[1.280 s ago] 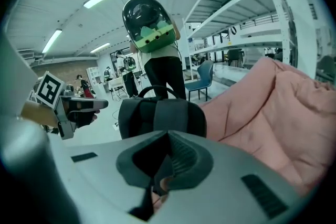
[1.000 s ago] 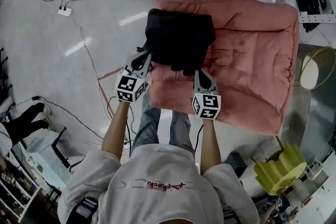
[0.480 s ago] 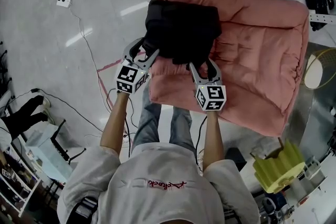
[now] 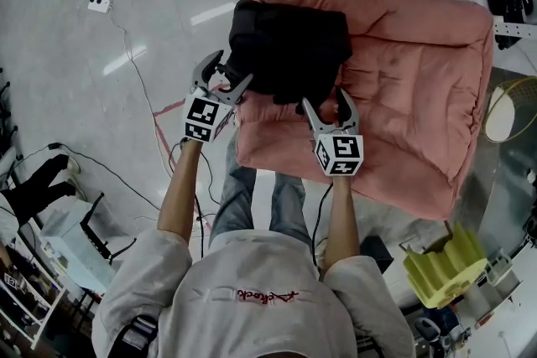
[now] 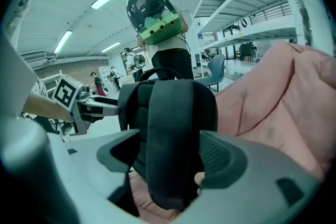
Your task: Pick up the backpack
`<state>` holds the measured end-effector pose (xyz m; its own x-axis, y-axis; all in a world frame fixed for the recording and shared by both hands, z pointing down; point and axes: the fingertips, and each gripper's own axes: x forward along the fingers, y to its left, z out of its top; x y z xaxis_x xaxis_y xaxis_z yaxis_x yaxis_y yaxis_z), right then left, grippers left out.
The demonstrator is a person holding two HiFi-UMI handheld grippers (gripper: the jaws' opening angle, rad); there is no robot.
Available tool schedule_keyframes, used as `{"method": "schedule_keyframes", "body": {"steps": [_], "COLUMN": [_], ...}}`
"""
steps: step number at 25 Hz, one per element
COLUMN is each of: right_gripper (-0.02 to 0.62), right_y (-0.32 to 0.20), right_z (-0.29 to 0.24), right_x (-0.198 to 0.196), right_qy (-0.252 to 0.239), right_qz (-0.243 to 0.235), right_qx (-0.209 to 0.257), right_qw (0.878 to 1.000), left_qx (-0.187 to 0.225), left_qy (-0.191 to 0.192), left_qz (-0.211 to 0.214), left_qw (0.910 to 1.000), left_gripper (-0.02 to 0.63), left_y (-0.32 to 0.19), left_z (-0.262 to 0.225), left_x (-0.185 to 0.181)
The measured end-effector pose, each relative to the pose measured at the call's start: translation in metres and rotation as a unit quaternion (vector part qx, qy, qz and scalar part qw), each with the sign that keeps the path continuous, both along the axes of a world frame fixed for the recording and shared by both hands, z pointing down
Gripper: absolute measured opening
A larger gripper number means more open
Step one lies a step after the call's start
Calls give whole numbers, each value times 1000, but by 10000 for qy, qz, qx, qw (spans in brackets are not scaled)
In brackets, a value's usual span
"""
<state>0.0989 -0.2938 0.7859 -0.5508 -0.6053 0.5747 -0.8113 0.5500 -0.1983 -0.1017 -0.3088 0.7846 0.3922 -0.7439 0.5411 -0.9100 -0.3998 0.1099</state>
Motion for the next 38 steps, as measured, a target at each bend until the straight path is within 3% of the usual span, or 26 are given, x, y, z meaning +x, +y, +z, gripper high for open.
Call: {"method": "schedule_keyframes", "body": {"steps": [9,14,19,23,26,32,38], "right_gripper": [343,342,333,324,303,281,262], "right_y": [-29,-15,0,5,3,2,-3], "right_z": [20,30,25,20,18,19,20], "right_x": [-15,-33,-43,-47,-44,-42,-42], "right_qy": [-187,2,-144,-278,-307,-280,-333], "right_qz": [-328,-874,-1267,-1517,-1490,-1439,-1437], "right_qx": [-115,-150,-228,-251,-225,-186,-161], "right_qw": [9992,9961,9916,9877,9881,9890,9889], "left_qx": [-33,-53,-118,-159,-292,-188,31], "left_qy": [-83,-80,-206,147,452,99,545], "left_qz": [400,489,853,1232,1484,1938,2414], "left_qw": [9992,9988,9961,9921,9875,9808,9689], "left_gripper": [327,325,322,311,300,263,164], "left_y": [-14,-9,5,21,26,8,1], "left_z": [18,16,16,8,6,10,-15], "left_x": [19,21,32,49,59,62,87]}}
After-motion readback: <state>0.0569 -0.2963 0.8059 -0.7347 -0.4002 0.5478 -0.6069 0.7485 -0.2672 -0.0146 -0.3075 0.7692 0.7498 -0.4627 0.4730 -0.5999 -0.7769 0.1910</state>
